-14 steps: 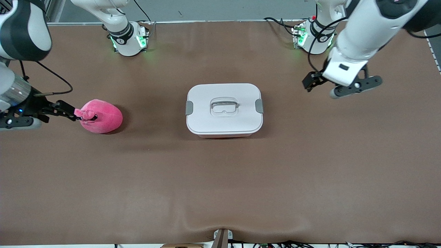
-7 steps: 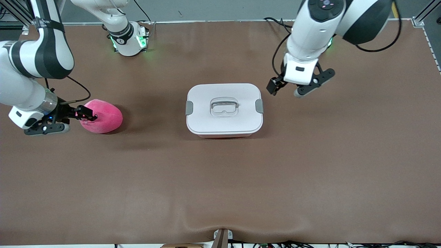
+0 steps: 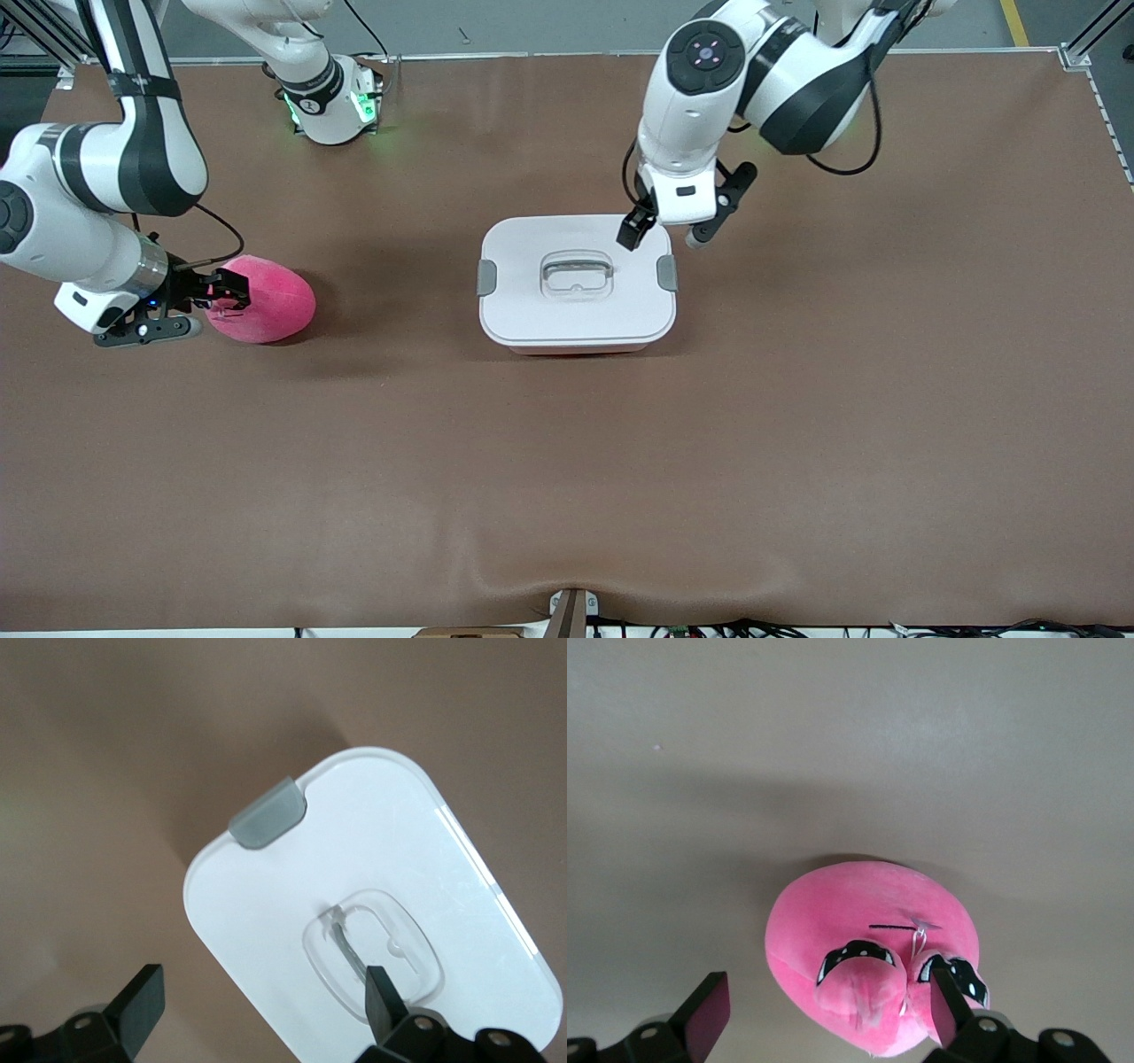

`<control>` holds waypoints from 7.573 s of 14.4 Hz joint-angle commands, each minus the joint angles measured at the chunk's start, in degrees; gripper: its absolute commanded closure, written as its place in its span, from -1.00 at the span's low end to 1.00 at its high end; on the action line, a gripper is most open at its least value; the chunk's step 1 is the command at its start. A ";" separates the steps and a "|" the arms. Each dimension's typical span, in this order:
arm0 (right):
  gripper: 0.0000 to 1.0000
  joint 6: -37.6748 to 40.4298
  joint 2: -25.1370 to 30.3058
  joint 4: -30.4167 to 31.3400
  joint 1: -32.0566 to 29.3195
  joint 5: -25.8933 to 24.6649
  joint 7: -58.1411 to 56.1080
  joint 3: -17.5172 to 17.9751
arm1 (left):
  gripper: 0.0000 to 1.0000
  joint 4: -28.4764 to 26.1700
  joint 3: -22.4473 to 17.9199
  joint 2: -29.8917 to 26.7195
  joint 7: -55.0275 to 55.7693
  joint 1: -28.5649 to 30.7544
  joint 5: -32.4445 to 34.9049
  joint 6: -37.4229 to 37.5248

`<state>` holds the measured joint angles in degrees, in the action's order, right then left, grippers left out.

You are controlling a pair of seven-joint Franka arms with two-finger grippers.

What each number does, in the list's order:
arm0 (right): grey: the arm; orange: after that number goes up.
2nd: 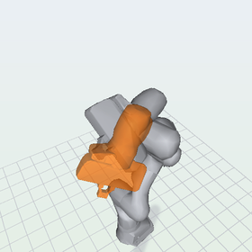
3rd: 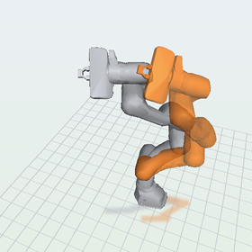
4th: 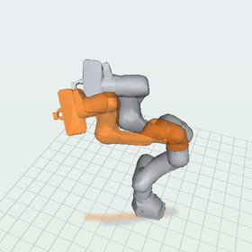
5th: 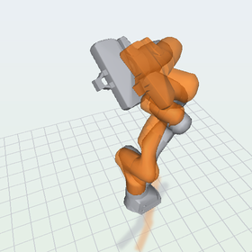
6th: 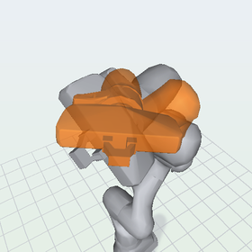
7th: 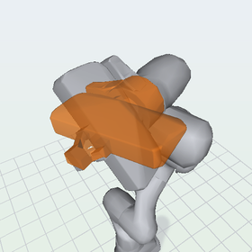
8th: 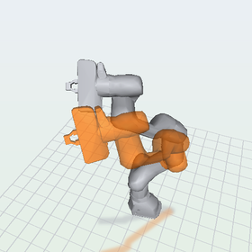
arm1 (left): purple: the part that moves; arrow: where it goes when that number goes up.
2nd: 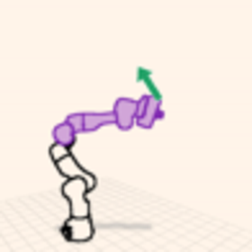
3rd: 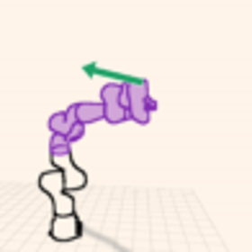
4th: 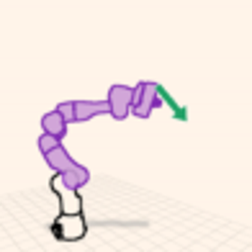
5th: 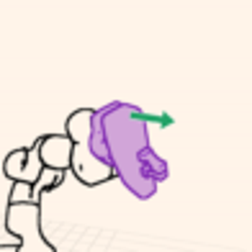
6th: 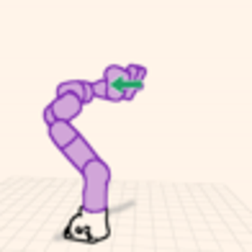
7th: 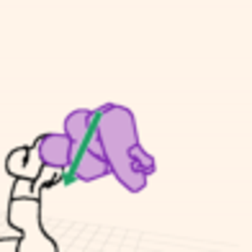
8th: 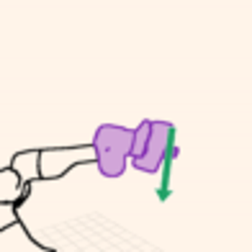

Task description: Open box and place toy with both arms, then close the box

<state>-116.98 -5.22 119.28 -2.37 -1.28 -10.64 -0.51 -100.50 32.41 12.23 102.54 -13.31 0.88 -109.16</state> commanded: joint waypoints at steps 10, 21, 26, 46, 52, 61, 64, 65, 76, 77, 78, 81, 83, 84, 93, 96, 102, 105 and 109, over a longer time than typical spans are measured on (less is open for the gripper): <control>-0.25 -1.50 -0.75 4.47 -2.64 -0.57 -0.69 0.42 | -1.00 4.87 0.02 12.72 42.89 -9.10 15.18 -8.26; 1.00 2.89 1.17 0.61 -2.91 -0.40 -2.45 0.86 | -0.55 9.53 -0.15 18.26 54.35 -11.21 20.83 -8.26; 1.00 8.95 2.50 -6.32 -2.82 0.04 -11.39 0.86 | -0.46 9.44 -0.33 19.67 57.68 -11.92 23.99 -9.23; 1.00 23.11 2.94 -21.19 -1.24 0.31 -19.06 7.54 | 1.00 9.53 -0.24 20.11 57.77 -12.36 24.08 -9.41; 1.00 21.71 2.94 -21.10 -1.15 0.31 -18.98 10.35 | 1.00 9.53 -0.24 19.94 56.90 -12.36 24.17 -9.41; 1.00 20.83 3.02 -21.19 -0.45 0.22 -19.06 12.37 | 1.00 10.32 0.02 18.79 56.19 -12.27 24.17 -8.44; 1.00 20.83 3.64 -21.19 -0.18 0.22 -19.06 12.46 | 1.00 10.32 0.02 18.09 55.58 -12.27 24.17 -8.44; 1.00 20.91 3.64 -21.11 -0.27 0.22 -19.06 12.55 | 1.00 10.32 0.02 18.00 55.40 -12.18 24.17 -8.35; 1.00 20.30 3.64 -21.19 0.78 0.13 -18.98 15.17 | 1.00 11.46 2.22 15.46 51.54 -11.31 23.38 -3.26; 1.00 19.86 3.64 -21.19 0.70 0.13 -18.98 16.40 | 1.00 11.46 2.22 15.11 50.75 -11.13 23.38 -2.82; 1.00 18.90 3.64 -21.19 0.78 0.13 -18.98 17.11 | 1.00 11.55 2.22 14.75 49.52 -10.87 23.29 -2.20; 1.00 15.65 3.64 -21.02 0.78 0.22 -19.06 20.10 | 1.00 11.55 2.40 13.44 44.08 -8.24 22.59 -0.18; 1.00 15.20 3.55 -21.02 0.87 0.22 -19.24 22.12 | 1.00 11.46 2.31 11.59 38.30 -6.30 19.96 0.44; 1.00 14.50 3.55 -21.02 0.87 0.22 -19.50 23.35 | 1.00 11.46 2.22 10.72 35.13 -5.60 18.82 1.40; 1.00 1.68 2.24 -19.87 2.80 0.22 -38.46 32.75 | 1.00 14.01 2.22 8.77 4.72 4.94 10.90 8.95; 1.00 -2.18 1.53 -19.09 3.33 0.31 -48.03 34.16 | 1.00 15.59 1.96 9.04 -6.27 9.51 4.76 11.50; 1.00 -7.74 1.00 -14.78 3.86 0.92 -55.79 38.38 | 1.00 15.24 1.78 9.74 -23.58 15.41 4.92 17.31; 1.00 -7.56 1.09 -12.85 3.77 0.92 -56.68 39.79 | 1.00 15.07 1.78 11.49 -27.47 16.56 5.27 17.75; 1.00 -7.74 1.27 -11.00 3.77 0.92 -56.77 40.93 | 1.00 15.07 1.69 13.08 -29.59 17.18 5.27 17.84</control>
<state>-124.13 -4.98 106.97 1.66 -1.12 -66.25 39.68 -85.77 33.78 25.20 74.82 3.48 6.69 -92.26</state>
